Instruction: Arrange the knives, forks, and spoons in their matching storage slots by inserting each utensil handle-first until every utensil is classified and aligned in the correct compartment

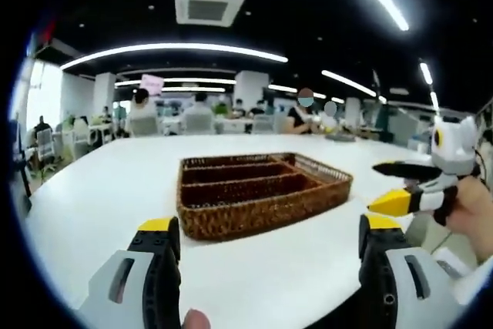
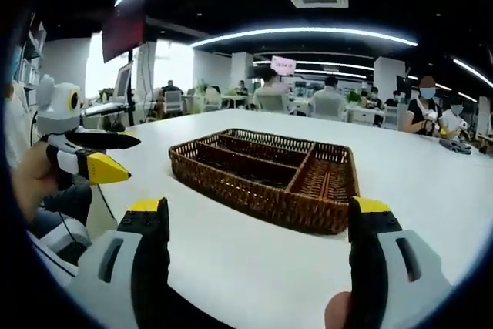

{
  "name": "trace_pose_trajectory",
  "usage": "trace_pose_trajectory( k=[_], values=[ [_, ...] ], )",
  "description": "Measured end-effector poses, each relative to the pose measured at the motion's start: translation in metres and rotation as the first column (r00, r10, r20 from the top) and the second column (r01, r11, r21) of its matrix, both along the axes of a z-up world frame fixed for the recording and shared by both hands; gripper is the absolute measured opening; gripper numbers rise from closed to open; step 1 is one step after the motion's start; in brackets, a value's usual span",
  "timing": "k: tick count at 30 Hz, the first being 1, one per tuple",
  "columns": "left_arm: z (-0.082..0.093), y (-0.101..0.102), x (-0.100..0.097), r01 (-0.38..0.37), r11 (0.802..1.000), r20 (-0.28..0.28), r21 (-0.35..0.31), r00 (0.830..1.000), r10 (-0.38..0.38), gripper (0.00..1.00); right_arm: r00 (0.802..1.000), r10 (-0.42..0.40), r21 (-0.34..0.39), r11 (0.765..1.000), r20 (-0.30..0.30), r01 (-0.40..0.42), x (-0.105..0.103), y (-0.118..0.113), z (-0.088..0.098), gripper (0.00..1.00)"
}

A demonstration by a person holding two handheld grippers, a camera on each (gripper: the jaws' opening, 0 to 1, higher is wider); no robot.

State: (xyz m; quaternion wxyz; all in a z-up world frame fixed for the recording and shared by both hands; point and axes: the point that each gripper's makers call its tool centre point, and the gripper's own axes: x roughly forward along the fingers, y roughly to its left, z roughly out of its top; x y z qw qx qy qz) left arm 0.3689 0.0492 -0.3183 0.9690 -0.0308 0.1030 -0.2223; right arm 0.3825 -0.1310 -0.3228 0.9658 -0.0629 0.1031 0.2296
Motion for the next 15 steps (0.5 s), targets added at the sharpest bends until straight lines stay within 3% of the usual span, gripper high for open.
trace_pose_trajectory(
  k=[1,7,10,15],
  values=[
    [0.001,-0.001,0.0,0.002,1.0,0.0,0.0,1.0,-0.002,0.96,0.999,0.017,-0.037,0.999,-0.04,-0.018,-0.004,0.002,-0.005,1.0],
    [0.013,-0.003,-0.005,-0.002,1.0,0.016,-0.003,1.0,0.002,0.96,0.999,-0.007,-0.078,0.997,-0.049,0.003,-0.004,-0.002,-0.004,1.0],
    [0.011,-0.003,-0.007,-0.002,0.999,0.0,0.048,1.0,0.002,0.94,0.999,-0.011,-0.054,0.999,-0.052,0.008,-0.004,-0.003,0.0,1.0],
    [0.016,-0.005,-0.008,0.006,1.0,-0.009,0.026,1.0,-0.006,0.96,0.996,-0.016,-0.033,0.999,-0.082,0.013,-0.007,-0.005,0.002,1.0]
  ],
)
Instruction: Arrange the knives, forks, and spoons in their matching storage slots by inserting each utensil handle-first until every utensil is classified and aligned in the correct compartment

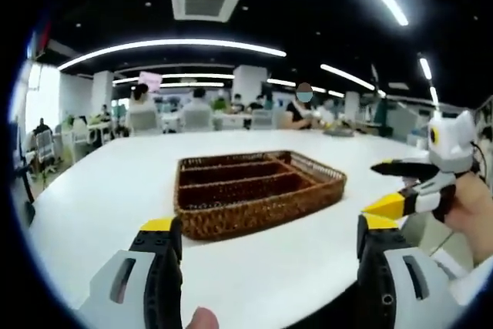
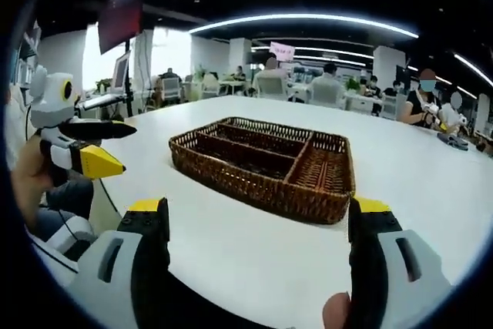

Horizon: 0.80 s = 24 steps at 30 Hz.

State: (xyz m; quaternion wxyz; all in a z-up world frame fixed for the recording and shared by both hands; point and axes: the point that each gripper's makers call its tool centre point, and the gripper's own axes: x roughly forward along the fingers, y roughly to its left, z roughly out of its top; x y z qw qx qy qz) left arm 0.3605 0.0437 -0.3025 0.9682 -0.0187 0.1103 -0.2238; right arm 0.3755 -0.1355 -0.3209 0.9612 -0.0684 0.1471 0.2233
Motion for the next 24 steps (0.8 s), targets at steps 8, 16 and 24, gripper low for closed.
trace_pose_trajectory(
  k=[8,16,24],
  values=[
    [-0.009,0.0,0.002,-0.004,1.0,-0.057,0.022,0.998,0.005,0.94,1.0,0.004,-0.037,0.999,-0.008,-0.004,-0.003,0.0,0.004,1.0],
    [-0.012,-0.004,0.003,0.007,1.0,-0.09,0.025,0.996,-0.005,0.96,1.0,-0.002,-0.059,0.998,0.001,0.002,-0.002,-0.002,0.01,1.0],
    [-0.009,-0.009,0.001,0.025,1.0,-0.107,0.009,0.994,-0.024,0.96,1.0,0.003,-0.053,0.999,-0.001,-0.003,-0.004,-0.002,0.01,1.0]
  ],
)
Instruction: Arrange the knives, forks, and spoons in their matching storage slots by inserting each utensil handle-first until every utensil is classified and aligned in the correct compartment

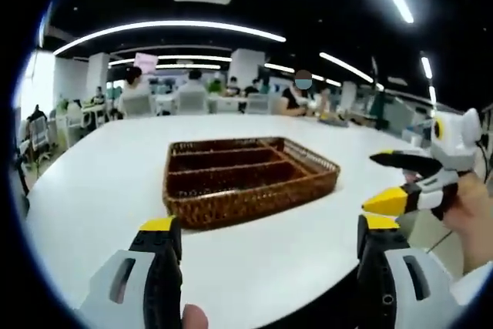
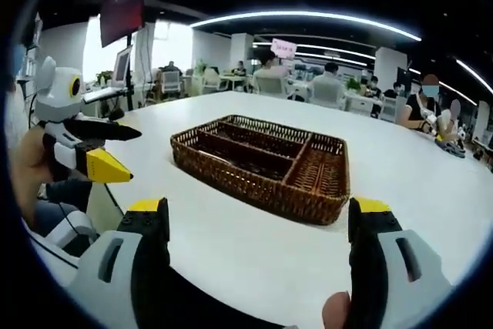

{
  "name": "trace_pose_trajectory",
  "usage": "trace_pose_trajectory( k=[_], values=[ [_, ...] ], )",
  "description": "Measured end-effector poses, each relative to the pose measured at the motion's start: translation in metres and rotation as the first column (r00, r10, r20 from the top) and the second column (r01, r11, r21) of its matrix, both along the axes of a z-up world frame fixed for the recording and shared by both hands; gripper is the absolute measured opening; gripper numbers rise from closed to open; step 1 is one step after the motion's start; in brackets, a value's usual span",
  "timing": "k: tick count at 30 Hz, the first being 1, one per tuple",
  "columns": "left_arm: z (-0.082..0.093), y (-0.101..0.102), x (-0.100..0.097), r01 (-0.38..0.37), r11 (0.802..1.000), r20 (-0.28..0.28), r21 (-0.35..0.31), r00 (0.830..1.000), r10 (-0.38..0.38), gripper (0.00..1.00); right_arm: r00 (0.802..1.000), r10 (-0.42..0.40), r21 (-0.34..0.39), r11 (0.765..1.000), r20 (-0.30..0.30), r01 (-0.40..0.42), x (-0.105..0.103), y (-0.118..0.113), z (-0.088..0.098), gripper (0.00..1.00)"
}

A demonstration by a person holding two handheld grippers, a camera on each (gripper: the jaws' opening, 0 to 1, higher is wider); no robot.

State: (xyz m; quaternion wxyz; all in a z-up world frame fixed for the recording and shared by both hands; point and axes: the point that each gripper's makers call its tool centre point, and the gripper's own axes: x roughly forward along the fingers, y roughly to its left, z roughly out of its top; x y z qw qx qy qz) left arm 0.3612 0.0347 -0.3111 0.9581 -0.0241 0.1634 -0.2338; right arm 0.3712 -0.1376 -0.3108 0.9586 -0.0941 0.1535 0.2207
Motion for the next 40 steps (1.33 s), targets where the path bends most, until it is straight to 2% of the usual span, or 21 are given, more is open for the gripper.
trace_pose_trajectory(
  k=[4,11,13,19,40],
  values=[
    [0.003,-0.003,-0.003,0.005,1.0,0.005,-0.018,1.0,-0.005,0.97,1.0,0.002,-0.005,1.0,0.003,-0.002,-0.003,0.0,0.002,1.0],
    [0.006,-0.003,-0.006,0.009,1.0,0.016,0.0,1.0,-0.009,0.97,1.0,0.002,0.022,1.0,0.002,-0.002,-0.006,0.001,0.005,1.0],
    [0.005,-0.002,-0.006,0.012,1.0,0.013,0.02,1.0,-0.012,0.97,1.0,0.007,0.019,1.0,0.0,-0.007,-0.008,0.002,0.005,1.0],
    [0.008,-0.001,-0.007,0.017,1.0,0.019,0.022,1.0,-0.017,0.97,1.0,0.014,0.014,1.0,-0.008,-0.014,-0.012,0.003,0.005,1.0],
    [0.004,0.0,-0.009,0.022,0.999,0.006,0.028,1.0,-0.022,0.97,0.999,0.027,0.015,1.0,-0.024,-0.027,-0.015,0.006,-0.001,1.0]
  ],
)
